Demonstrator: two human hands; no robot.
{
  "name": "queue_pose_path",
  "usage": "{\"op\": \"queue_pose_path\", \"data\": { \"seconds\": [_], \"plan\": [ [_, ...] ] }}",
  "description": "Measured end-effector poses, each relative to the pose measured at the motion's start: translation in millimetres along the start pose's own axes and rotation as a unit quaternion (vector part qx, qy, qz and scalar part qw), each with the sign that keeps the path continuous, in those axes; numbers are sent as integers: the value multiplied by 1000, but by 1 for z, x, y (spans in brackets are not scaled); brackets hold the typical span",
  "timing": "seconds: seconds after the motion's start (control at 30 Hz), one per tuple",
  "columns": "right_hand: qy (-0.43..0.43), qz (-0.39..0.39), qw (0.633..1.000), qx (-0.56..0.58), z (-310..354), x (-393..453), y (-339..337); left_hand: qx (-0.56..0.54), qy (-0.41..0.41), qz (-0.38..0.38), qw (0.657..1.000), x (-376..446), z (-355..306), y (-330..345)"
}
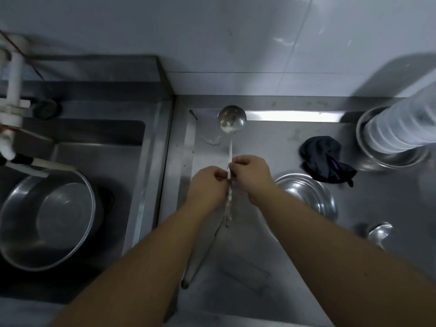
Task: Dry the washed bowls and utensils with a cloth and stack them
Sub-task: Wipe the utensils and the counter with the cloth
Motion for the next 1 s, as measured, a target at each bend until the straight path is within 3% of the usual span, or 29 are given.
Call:
{"op": "queue_pose_path", "data": {
  "seconds": [0.2,0.63,0.8,1.0],
  "plan": [
    [1,16,1000,-21,-63,-44,-101,7,4,45,999,-61,-27,70],
    [42,-43,979,-196,-222,-113,-357,153,12,96,983,-165,-64,191],
    [50,-55,976,-207,-256,-109,-400,161,-10,88,983,-193,-53,214],
    [64,-28,971,-231,-269,-100,-402,164,-38,85,982,-218,-40,226]
  ]
}}
Point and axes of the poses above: each hand's wrist, its own x-axis towards the middle knuckle, its own y-axis out of the palm, z = x × y, the point moved 2 cm from there along x, towards the middle knuckle, and after that the axes turned 3 degrees about y, right-handed, at the moved point
